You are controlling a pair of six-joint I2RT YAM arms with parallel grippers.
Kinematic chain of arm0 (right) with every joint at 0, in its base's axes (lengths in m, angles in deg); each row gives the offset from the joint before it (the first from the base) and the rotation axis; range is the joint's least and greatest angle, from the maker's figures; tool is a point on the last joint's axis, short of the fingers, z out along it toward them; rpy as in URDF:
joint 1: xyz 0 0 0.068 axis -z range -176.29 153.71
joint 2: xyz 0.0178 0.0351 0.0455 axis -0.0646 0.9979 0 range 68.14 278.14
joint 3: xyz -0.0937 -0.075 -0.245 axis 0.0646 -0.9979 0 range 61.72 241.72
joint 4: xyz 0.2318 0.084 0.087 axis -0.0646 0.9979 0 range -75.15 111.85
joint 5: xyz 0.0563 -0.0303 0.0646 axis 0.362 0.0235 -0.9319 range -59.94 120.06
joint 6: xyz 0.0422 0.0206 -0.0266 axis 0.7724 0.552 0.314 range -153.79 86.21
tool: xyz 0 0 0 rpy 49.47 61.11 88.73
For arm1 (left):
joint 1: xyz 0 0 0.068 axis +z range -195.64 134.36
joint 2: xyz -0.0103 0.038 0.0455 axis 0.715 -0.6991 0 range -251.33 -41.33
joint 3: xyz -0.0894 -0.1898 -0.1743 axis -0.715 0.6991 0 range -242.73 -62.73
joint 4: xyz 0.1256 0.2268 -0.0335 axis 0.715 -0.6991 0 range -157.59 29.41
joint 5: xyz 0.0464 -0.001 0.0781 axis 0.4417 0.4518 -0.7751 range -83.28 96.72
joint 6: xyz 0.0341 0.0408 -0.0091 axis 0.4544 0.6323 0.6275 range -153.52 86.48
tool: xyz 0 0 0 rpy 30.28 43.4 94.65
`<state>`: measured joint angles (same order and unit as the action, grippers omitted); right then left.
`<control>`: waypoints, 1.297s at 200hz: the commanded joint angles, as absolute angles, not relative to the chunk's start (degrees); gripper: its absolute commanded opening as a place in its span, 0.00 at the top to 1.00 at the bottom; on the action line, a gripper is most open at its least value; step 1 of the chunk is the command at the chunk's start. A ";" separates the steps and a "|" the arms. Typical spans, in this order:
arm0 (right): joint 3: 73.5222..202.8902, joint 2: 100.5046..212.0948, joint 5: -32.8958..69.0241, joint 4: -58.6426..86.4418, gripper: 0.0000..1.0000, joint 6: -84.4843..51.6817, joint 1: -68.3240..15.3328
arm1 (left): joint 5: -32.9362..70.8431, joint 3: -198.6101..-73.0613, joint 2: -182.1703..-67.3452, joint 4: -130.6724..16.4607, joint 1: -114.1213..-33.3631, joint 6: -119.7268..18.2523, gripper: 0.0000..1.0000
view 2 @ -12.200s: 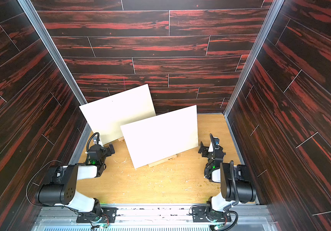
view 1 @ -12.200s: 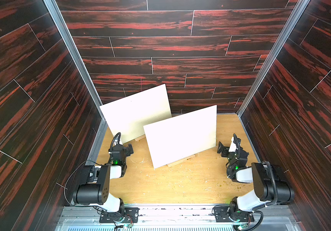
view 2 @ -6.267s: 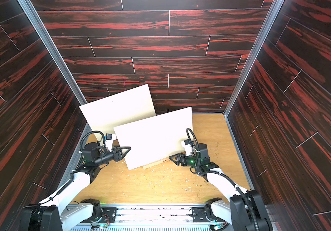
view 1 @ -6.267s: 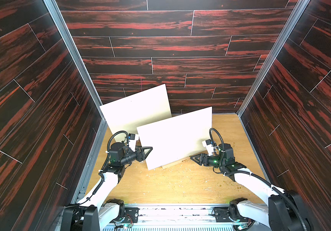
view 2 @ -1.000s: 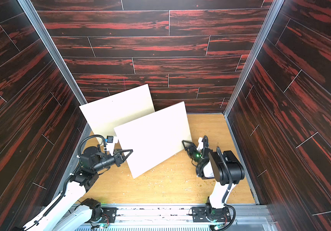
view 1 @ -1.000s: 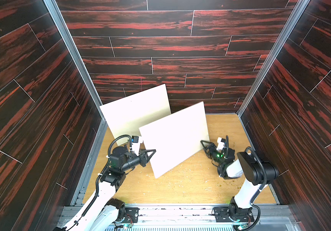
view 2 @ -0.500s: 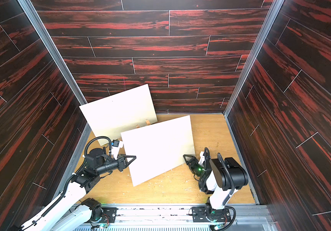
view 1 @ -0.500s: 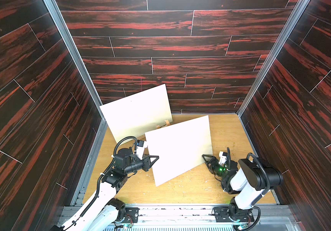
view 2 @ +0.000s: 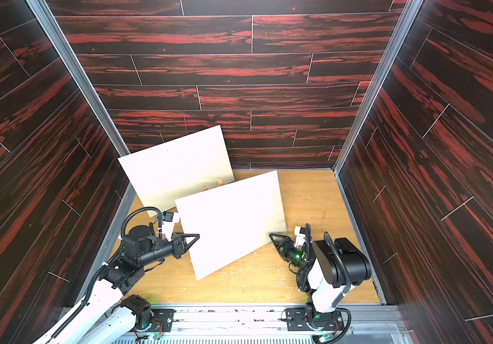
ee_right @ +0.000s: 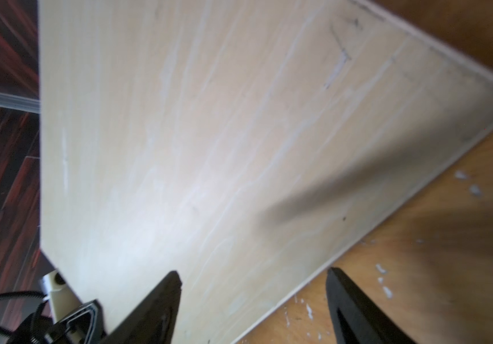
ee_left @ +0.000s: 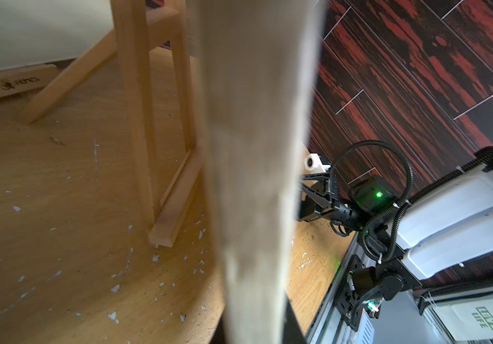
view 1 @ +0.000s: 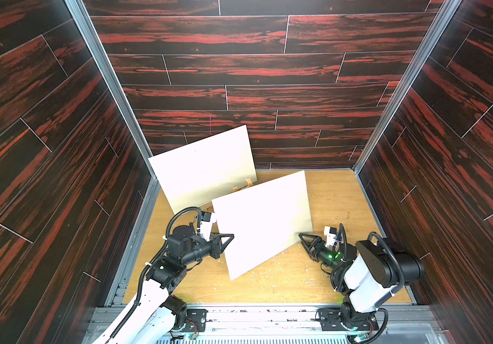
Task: Disassemble the easel
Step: Place the drawing board at the center of the board.
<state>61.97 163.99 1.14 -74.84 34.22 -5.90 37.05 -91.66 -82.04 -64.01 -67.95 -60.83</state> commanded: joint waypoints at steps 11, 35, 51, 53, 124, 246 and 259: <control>61.67 157.14 -2.01 -72.97 0.21 35.01 -6.24 | 29.58 -91.01 -82.43 -68.77 -67.25 -56.87 1.00; 70.31 148.07 -3.12 -53.13 0.20 27.91 -6.24 | 31.89 -92.12 -83.51 -71.51 -67.21 -57.25 1.00; 78.30 143.52 -2.73 -37.83 0.20 20.03 -5.83 | 32.20 -92.26 -83.52 -72.38 -67.25 -57.18 1.00; 79.16 143.32 -2.79 -36.46 0.20 19.22 -5.73 | 32.23 -92.28 -83.45 -72.39 -67.22 -57.14 1.00; 98.95 148.99 -4.95 -13.67 0.18 1.59 3.66 | 36.25 -93.01 -85.58 -72.75 -67.24 -57.93 1.00; 117.54 170.98 -18.93 -0.25 0.17 -14.78 8.64 | 41.80 -97.26 -95.17 -75.32 -67.09 -54.52 1.00; 117.55 171.95 -20.35 -0.89 0.17 -14.78 8.59 | 42.30 -97.36 -95.77 -74.99 -66.96 -54.23 1.00</control>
